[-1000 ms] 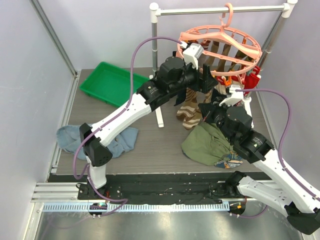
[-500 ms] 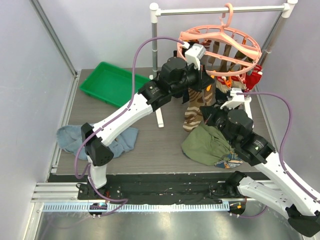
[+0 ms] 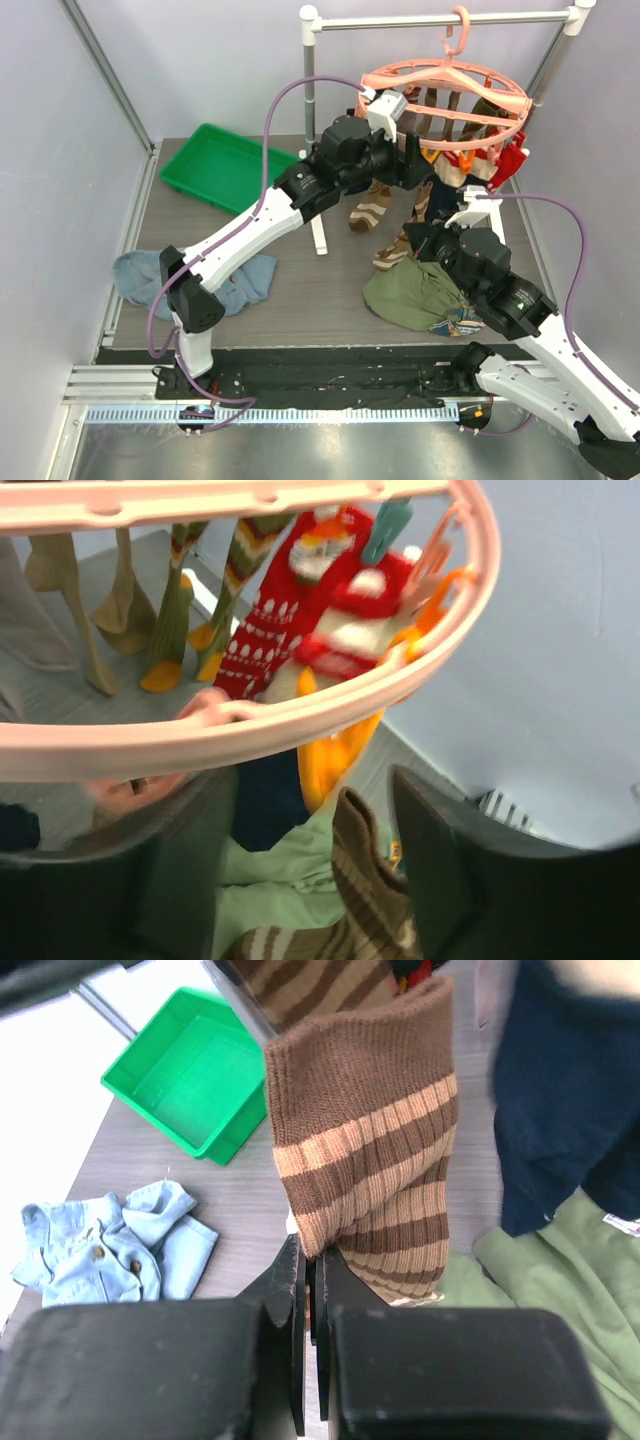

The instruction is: Remove the socks clipped to the hanger

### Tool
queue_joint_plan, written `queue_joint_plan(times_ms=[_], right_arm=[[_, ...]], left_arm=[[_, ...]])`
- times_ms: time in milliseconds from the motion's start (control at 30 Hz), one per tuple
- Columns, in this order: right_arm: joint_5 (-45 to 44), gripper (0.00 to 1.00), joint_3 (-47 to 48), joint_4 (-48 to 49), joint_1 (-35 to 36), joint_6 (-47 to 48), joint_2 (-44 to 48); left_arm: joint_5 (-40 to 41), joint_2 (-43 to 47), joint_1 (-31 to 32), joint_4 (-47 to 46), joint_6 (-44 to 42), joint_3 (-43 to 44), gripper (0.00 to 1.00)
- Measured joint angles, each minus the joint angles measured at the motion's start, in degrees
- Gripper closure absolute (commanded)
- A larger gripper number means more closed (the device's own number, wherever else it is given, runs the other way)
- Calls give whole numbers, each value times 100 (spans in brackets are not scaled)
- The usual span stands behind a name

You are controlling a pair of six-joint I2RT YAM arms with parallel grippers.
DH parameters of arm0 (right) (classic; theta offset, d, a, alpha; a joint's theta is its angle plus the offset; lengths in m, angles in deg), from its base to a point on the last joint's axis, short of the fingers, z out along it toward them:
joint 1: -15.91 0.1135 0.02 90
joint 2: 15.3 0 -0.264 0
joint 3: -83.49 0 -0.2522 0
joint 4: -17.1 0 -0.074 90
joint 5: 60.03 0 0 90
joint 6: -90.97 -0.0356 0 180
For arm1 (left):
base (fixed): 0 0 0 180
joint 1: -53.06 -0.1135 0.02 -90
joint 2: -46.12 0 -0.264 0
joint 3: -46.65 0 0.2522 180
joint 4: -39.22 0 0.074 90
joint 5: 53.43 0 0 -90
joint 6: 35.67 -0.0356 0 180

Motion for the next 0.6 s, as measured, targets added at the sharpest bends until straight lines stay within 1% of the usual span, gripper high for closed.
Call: queue_joint_plan(times_ms=[167,300,467,600], right_arm=[[210,99,0,-260,0,-22,76],[334,99,4,-457,0,-142,188],[507,99,127,-621,0,-376,175],[769,99,267,-514,0,-621,98]], left_arm=[[0,369,-2,-81,127,-750,10],[-68,848,-2,-81,107,-1379,7],[-247,1967,-2,-70,-24,-2520,5],[-520,2973,-2,-153,-85,-3541,4]])
